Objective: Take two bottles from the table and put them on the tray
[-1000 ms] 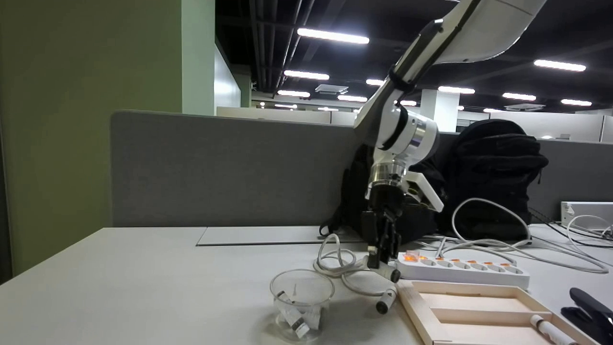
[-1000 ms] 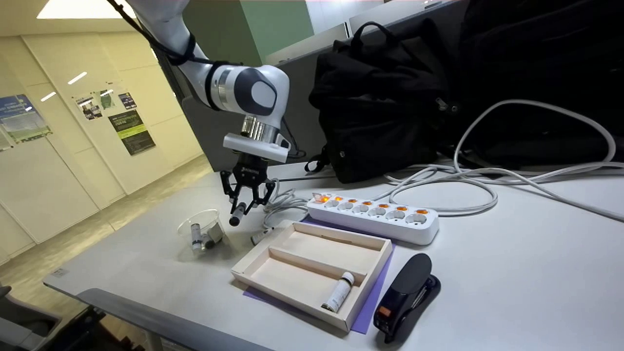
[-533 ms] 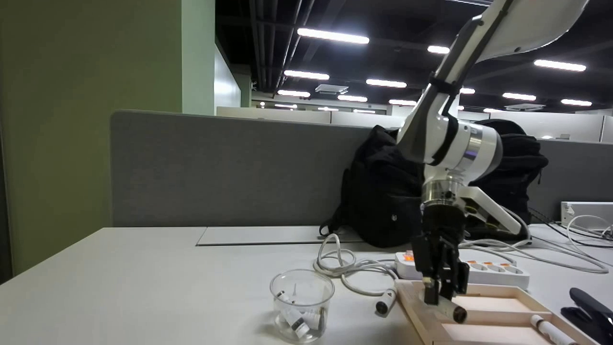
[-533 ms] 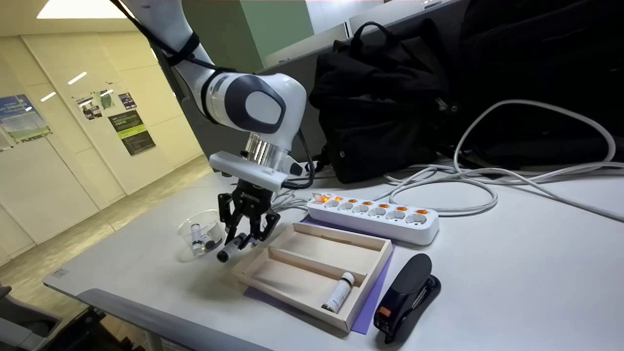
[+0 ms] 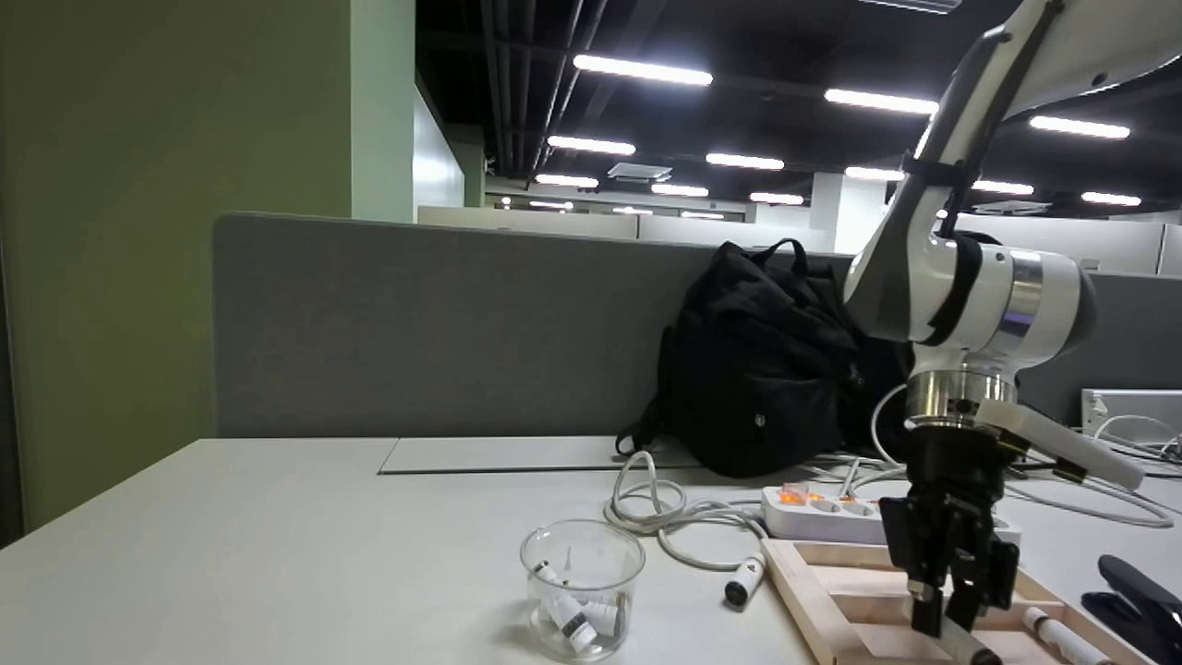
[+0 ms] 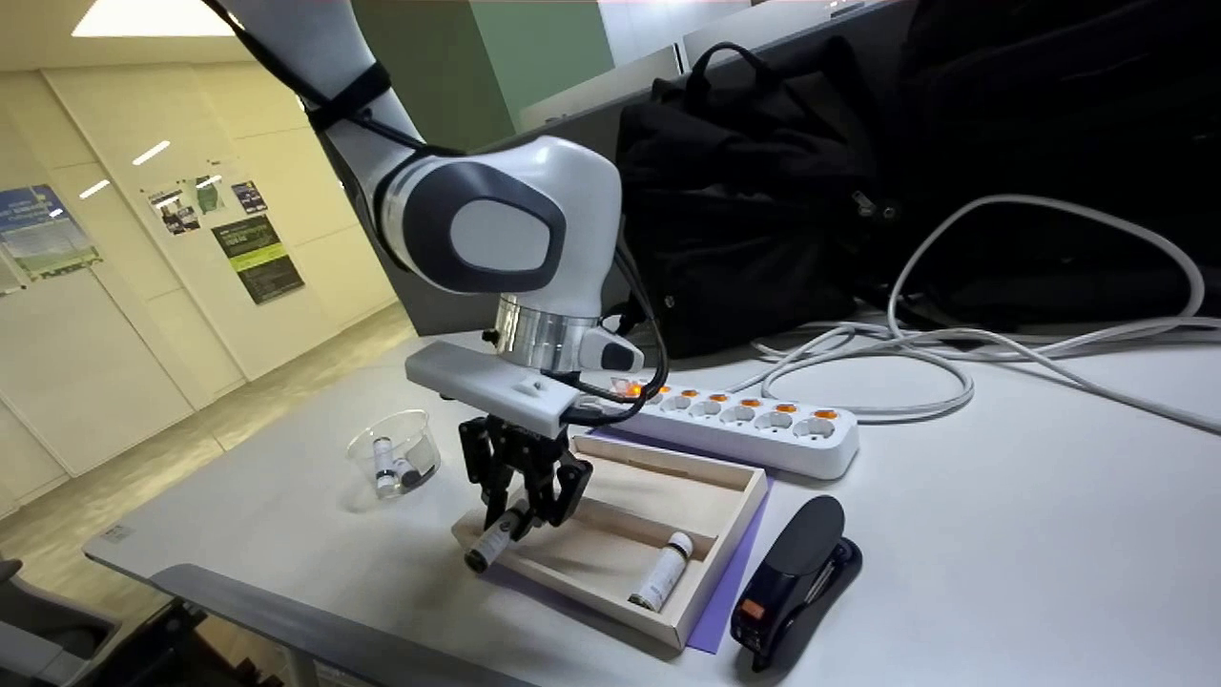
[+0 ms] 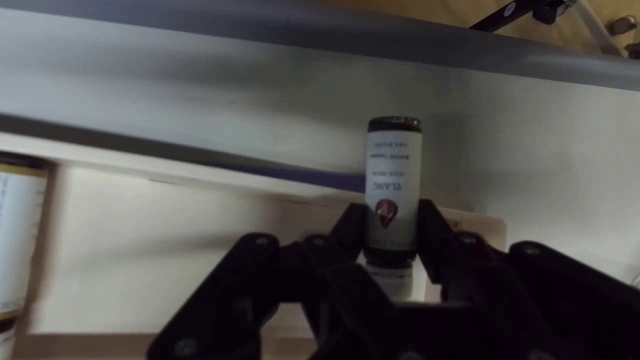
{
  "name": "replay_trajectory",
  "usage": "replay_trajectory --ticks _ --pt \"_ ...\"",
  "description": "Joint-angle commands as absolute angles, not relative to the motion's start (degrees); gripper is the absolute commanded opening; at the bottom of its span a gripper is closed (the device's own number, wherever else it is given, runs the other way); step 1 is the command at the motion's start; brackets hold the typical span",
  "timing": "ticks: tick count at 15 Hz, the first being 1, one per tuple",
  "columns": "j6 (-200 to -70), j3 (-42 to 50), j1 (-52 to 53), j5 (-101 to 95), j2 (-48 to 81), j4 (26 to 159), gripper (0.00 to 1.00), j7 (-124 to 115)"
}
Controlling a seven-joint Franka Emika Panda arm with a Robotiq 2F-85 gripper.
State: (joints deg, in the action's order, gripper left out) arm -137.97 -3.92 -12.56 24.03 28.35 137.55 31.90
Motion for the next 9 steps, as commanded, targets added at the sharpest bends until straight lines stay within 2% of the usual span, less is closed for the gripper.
replay_trajectory --ticks 1,9 --pt "-141.3 -4.0 -14.6 25.6 23.5 142.5 0.08 30.0" --pt "-147.8 -2.7 -17.6 26.6 21.2 145.1 0.08 30.1"
